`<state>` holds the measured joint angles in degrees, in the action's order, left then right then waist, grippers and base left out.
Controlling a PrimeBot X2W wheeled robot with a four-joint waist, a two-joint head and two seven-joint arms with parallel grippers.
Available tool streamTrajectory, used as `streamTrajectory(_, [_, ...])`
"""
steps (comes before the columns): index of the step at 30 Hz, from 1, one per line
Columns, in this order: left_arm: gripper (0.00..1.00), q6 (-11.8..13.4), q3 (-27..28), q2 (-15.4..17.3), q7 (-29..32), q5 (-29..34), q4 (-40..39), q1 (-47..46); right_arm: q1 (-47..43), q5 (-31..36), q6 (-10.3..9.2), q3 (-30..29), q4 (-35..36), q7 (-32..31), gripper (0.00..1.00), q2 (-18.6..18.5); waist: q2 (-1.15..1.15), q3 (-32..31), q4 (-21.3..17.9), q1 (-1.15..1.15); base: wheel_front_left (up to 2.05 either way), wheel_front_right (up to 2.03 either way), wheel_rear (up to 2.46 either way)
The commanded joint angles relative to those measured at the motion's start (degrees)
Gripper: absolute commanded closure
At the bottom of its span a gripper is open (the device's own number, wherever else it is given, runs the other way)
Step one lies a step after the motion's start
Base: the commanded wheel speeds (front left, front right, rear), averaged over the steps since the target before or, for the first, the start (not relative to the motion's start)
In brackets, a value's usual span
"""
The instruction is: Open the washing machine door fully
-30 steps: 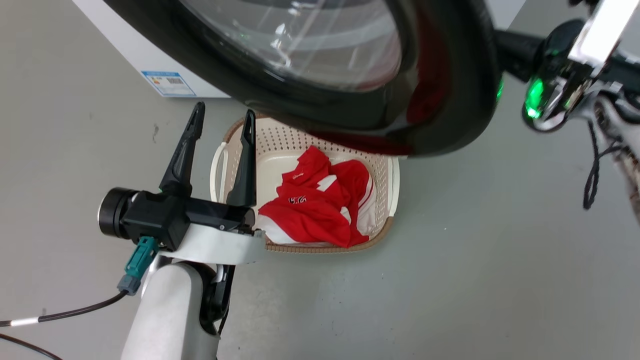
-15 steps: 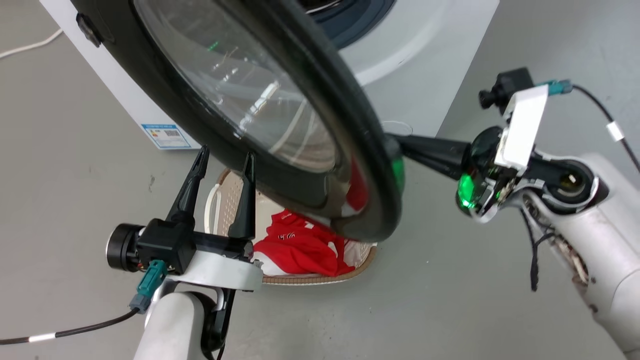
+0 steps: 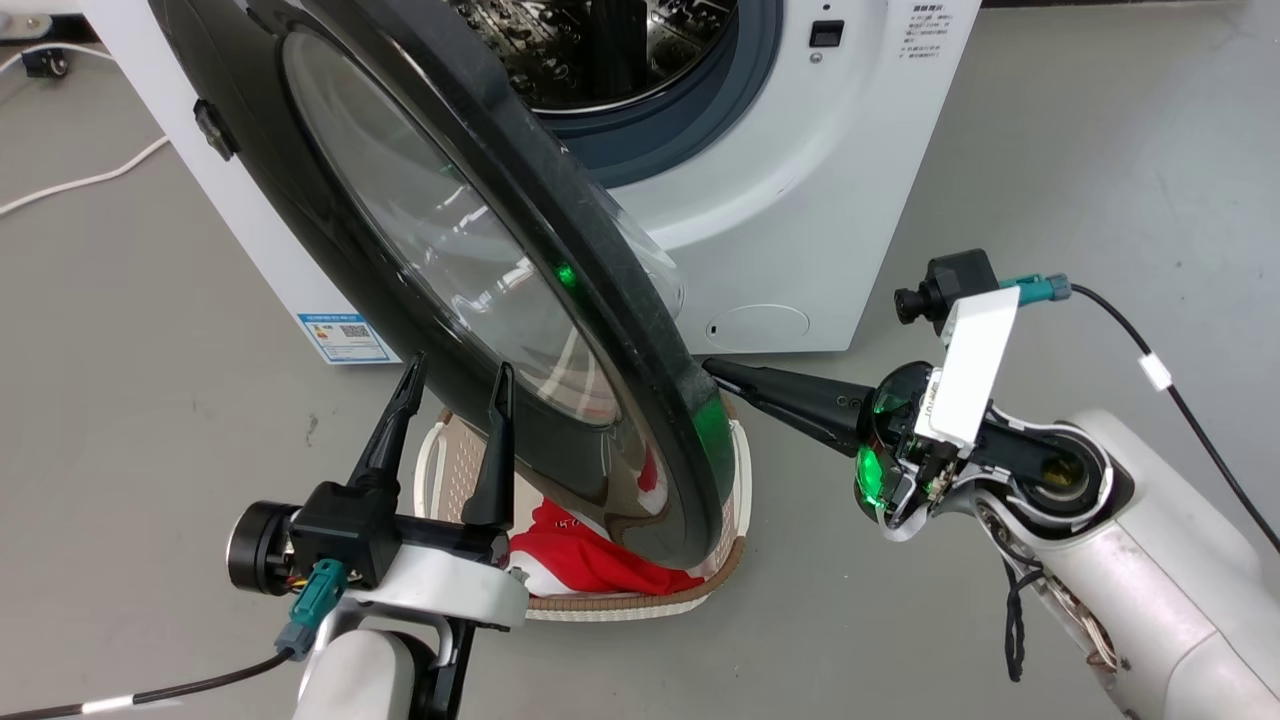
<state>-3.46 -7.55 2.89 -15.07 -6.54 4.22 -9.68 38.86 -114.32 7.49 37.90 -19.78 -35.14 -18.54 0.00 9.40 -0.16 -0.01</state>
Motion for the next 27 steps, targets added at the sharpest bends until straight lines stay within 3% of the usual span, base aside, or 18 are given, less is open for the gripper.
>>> streamTrajectory(1, [0.0,0.3,-0.1,0.0,-0.1,-0.2,0.2,0.7,-1.7,1.1,0.0,-0.7,0.4,2.4,1.0,0.6,0.0,-0.6,-0.1,0.01,0.0,0.0,0.0])
streamTrajectory(13, [0.0,0.9,-0.2,0.0,-0.1,-0.7,1.1,2.1,-11.9,4.9,0.0,-14.1,2.6,21.8,1.0,-0.1,0.0,-2.7,0.0,0.01,0.0,0.0,0.0])
streamTrajectory(23, [0.0,1.5,-0.5,0.0,-0.1,-1.2,1.6,2.2,-23.8,7.7,0.0,-23.9,9.9,31.0,1.0,-1.8,0.0,-3.6,1.0,0.01,0.0,0.0,0.0])
streamTrajectory(24, [0.0,1.4,-0.5,0.0,-0.1,-1.3,1.7,2.4,-25.3,8.2,0.0,-24.7,10.5,32.2,0.86,-1.7,0.0,-3.8,1.0,0.01,0.0,0.0,0.0])
streamTrajectory(25, [0.0,1.5,-0.6,0.0,-0.1,-1.3,1.8,2.5,-26.5,8.7,0.0,-25.1,11.3,33.0,0.58,-1.5,0.0,-4.0,1.0,0.01,0.0,0.0,0.0])
streamTrajectory(26, [0.0,1.6,-0.6,0.0,-0.1,-1.4,1.8,2.6,-27.7,9.8,0.0,-25.3,12.1,34.0,0.14,-1.4,0.0,-4.2,1.0,0.01,0.0,0.0,0.0])
streamTrajectory(27, [0.0,1.6,-0.5,0.0,-0.1,-1.4,1.9,2.6,-28.8,10.9,0.0,-25.4,12.6,35.1,0.0,-1.3,0.0,-4.3,0.9,0.01,0.0,0.0,0.0])
